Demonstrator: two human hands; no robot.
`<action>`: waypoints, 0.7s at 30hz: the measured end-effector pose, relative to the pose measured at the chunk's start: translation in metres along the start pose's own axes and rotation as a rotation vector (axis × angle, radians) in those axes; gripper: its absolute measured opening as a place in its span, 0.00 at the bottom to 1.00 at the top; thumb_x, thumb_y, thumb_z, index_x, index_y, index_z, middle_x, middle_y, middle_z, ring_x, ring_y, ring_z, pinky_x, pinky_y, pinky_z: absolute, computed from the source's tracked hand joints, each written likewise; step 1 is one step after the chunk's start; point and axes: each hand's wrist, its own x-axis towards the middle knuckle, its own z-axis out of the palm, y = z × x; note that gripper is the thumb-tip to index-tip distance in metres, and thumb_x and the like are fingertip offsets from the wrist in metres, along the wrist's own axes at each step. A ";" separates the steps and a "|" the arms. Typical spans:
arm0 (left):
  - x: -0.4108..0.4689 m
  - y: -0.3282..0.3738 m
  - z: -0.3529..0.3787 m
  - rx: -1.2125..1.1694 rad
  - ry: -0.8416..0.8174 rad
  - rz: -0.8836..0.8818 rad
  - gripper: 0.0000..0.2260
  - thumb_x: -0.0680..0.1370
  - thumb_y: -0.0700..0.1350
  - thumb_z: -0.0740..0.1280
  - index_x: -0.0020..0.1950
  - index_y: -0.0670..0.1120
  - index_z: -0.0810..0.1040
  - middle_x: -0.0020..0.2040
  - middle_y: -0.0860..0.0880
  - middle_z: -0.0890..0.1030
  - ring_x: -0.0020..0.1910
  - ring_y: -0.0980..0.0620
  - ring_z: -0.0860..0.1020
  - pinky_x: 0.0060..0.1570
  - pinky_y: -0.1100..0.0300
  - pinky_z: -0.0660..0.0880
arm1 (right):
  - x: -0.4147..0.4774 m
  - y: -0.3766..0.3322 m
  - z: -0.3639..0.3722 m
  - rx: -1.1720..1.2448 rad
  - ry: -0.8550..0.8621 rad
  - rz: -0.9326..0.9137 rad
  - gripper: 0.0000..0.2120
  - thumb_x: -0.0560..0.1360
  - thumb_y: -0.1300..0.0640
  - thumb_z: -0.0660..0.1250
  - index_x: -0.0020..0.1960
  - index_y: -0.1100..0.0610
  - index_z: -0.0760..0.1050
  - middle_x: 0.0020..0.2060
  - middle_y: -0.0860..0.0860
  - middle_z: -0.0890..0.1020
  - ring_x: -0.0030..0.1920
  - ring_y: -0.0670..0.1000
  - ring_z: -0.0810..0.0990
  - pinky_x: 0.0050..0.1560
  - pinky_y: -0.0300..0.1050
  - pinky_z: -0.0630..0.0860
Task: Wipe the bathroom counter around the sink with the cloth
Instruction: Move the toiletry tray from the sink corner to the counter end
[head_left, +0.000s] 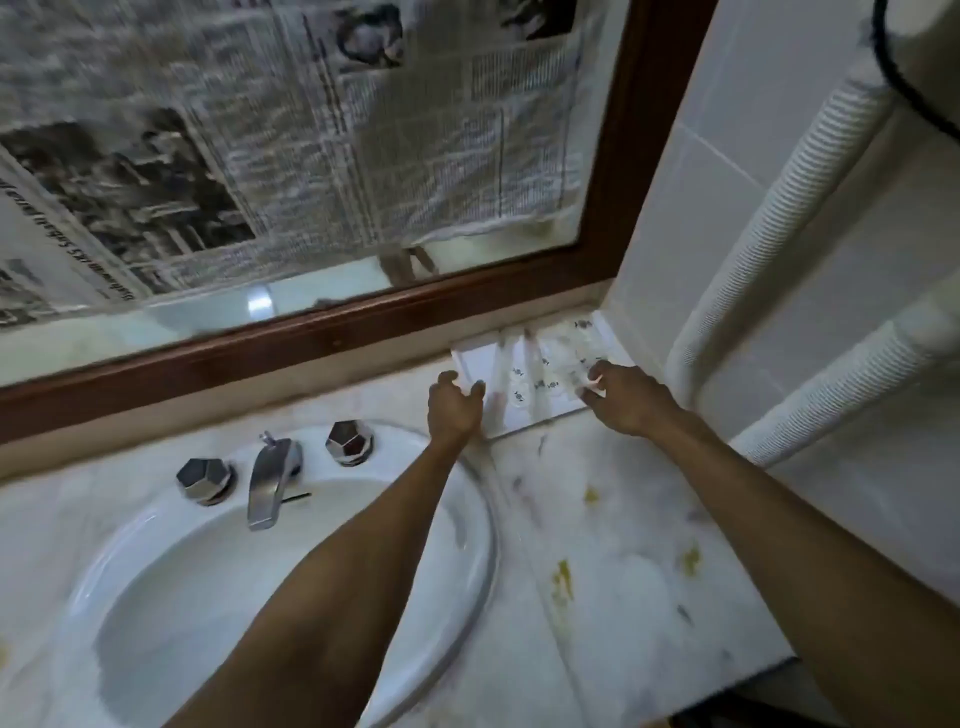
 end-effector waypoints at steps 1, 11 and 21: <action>0.008 -0.005 0.009 -0.014 -0.007 -0.033 0.29 0.80 0.53 0.69 0.75 0.39 0.67 0.69 0.37 0.75 0.67 0.39 0.75 0.63 0.53 0.71 | 0.003 0.004 0.003 0.017 0.003 0.016 0.22 0.80 0.44 0.60 0.70 0.53 0.68 0.66 0.53 0.78 0.65 0.59 0.76 0.62 0.53 0.73; 0.059 -0.029 0.061 -0.173 0.106 -0.244 0.28 0.70 0.52 0.70 0.65 0.36 0.74 0.62 0.39 0.80 0.59 0.39 0.80 0.59 0.45 0.78 | 0.043 0.026 0.027 0.060 -0.049 0.101 0.19 0.79 0.47 0.62 0.67 0.53 0.69 0.64 0.53 0.78 0.65 0.58 0.75 0.61 0.53 0.72; 0.030 0.001 0.054 -0.493 0.245 -0.253 0.23 0.80 0.35 0.66 0.76 0.43 0.71 0.61 0.41 0.81 0.47 0.50 0.78 0.39 0.79 0.73 | 0.062 0.021 0.027 0.066 -0.021 0.081 0.21 0.79 0.46 0.62 0.69 0.54 0.69 0.65 0.53 0.78 0.67 0.58 0.74 0.63 0.52 0.72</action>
